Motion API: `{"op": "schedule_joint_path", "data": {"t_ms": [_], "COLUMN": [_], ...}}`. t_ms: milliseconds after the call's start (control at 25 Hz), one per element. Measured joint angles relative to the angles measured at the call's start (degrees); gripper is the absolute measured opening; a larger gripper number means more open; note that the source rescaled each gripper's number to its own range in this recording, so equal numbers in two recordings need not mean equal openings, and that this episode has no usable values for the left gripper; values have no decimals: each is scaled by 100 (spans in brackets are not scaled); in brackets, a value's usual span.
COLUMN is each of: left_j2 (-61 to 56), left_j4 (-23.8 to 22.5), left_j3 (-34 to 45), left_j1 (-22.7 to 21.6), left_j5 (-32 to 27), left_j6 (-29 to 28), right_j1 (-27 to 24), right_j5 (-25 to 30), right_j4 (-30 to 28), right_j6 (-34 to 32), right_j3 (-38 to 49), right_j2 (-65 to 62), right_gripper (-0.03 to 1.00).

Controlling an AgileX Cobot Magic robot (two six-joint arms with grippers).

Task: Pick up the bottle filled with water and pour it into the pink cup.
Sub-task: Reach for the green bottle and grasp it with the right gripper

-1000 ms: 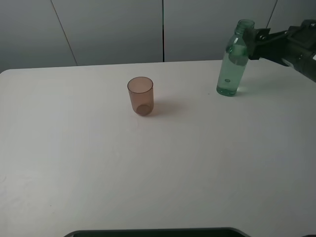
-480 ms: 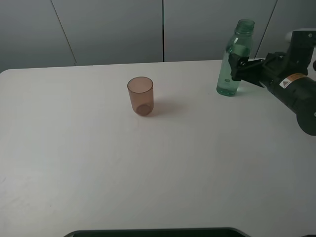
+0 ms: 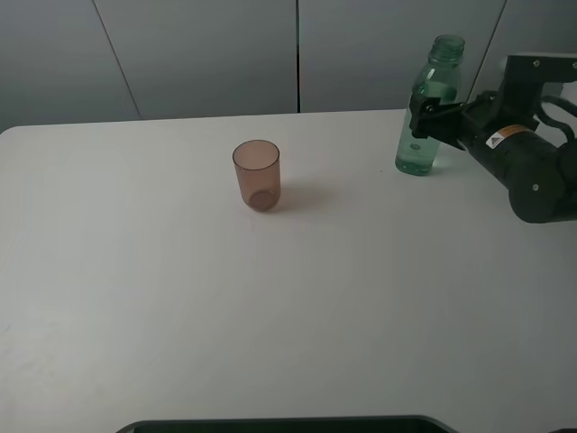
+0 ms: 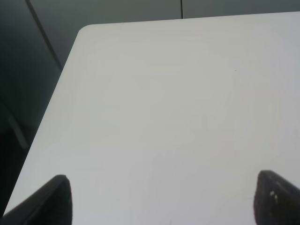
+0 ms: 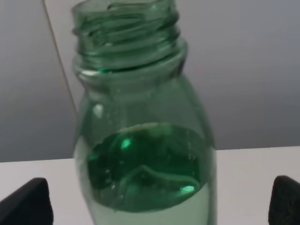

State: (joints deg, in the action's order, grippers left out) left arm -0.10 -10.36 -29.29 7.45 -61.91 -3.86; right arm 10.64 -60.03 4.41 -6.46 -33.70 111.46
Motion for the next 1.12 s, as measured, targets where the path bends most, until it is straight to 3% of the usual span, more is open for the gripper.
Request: {"op": "schedule_joint_path", "data": {"t_ms": [320,1040,1080,1120], "left_j2": [0,0,0,0], "left_j4": [0,0,0,0], "left_j3": [0,0,0,0], "left_j1": [0,0,0,0], "left_j5": [0,0,0,0], "left_j6": [0,0,0,0], "right_j1": [0,0,0,0], "right_j5": [630,784,784,784], "right_j4": [69,114,114,114], "right_j6": [33,54,54,54], "right_j3": [-637,-1146,-1146,-1146], "right_j2": [319,814,814,814], "right_gripper": [100,100,91,73]}}
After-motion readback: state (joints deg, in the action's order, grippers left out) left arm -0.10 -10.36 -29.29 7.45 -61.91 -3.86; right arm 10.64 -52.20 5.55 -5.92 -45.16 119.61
